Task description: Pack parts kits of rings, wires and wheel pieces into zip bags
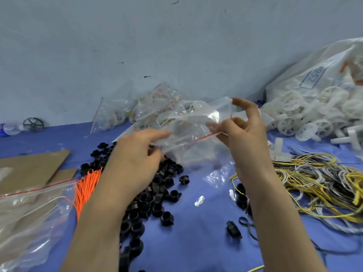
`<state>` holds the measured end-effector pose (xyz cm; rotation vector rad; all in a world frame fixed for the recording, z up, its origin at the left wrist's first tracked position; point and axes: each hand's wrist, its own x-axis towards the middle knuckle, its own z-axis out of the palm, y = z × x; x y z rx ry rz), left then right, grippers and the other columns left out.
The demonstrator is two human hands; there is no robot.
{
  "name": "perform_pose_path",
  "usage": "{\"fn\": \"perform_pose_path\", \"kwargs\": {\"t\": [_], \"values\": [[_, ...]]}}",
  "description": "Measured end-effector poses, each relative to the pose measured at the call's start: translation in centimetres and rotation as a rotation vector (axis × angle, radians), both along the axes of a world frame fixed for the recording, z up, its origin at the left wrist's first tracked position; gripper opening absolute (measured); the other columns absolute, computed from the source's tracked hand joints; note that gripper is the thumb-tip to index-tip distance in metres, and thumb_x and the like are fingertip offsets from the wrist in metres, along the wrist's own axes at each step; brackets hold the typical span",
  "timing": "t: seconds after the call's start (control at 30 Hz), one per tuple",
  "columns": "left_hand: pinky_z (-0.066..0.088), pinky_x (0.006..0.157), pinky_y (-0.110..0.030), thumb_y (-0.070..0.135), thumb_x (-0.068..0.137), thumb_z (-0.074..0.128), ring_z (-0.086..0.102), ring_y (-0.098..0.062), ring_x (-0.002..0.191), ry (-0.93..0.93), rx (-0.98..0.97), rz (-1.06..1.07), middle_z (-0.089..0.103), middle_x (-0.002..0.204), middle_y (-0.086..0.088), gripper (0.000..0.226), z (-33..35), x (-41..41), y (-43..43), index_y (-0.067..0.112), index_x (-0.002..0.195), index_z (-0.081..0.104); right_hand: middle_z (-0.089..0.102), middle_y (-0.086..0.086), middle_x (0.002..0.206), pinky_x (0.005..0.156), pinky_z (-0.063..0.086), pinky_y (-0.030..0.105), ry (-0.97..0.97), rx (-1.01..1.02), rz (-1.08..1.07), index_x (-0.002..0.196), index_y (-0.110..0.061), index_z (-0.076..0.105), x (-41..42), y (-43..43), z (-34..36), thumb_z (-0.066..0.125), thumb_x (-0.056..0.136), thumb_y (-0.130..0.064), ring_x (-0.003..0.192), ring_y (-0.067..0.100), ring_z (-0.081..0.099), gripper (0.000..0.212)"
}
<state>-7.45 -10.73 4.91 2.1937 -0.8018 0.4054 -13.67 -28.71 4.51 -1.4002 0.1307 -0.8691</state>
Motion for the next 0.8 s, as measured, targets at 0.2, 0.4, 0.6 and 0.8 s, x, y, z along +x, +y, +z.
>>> {"fn": "perform_pose_path", "kwargs": {"t": [0.2,0.4,0.6,0.8], "values": [[0.053,0.066,-0.027,0.026,0.089,0.06,0.063,0.002,0.063,-0.299,-0.632,0.349,0.07,0.091,0.005,0.014,0.6,1.0,0.7,0.033,0.098,0.069,0.065,0.008,0.078,0.077,0.057,0.038,0.115,0.178,0.212,0.103,-0.016,0.055,2.1,0.1,-2.5,0.055,0.091,-0.016,0.083,0.027,0.066,0.012],[0.057,0.072,-0.033,0.019,0.08,0.047,0.055,-0.001,0.084,-0.299,-0.642,0.415,0.057,0.111,-0.011,0.036,0.3,3.2,3.6,0.037,0.108,0.062,0.043,0.002,0.135,0.072,0.044,0.022,0.733,-0.594,0.14,0.136,-0.02,0.046,4.8,0.9,-10.1,0.041,0.082,0.008,0.107,0.022,0.053,0.062],[0.059,0.063,-0.021,-0.02,0.082,0.037,0.057,-0.003,0.109,-0.077,-0.608,0.133,0.046,0.116,0.023,0.063,-0.1,2.7,1.9,0.027,0.117,0.061,0.065,0.008,0.102,0.077,0.044,0.031,0.716,-0.831,0.025,0.105,-0.011,0.065,5.8,1.8,-13.3,0.048,0.087,0.0,0.095,0.026,0.056,0.028],[0.058,0.074,-0.019,-0.022,0.088,0.033,0.031,-0.012,0.138,0.257,-0.119,-0.115,0.026,0.153,0.017,0.068,-1.6,2.0,-0.6,0.011,0.147,0.037,0.062,0.01,0.073,0.041,0.04,0.016,0.373,-0.093,-0.111,0.087,-0.014,0.051,3.6,-0.3,-5.8,0.059,0.083,0.003,0.042,0.011,0.054,0.019]]}}
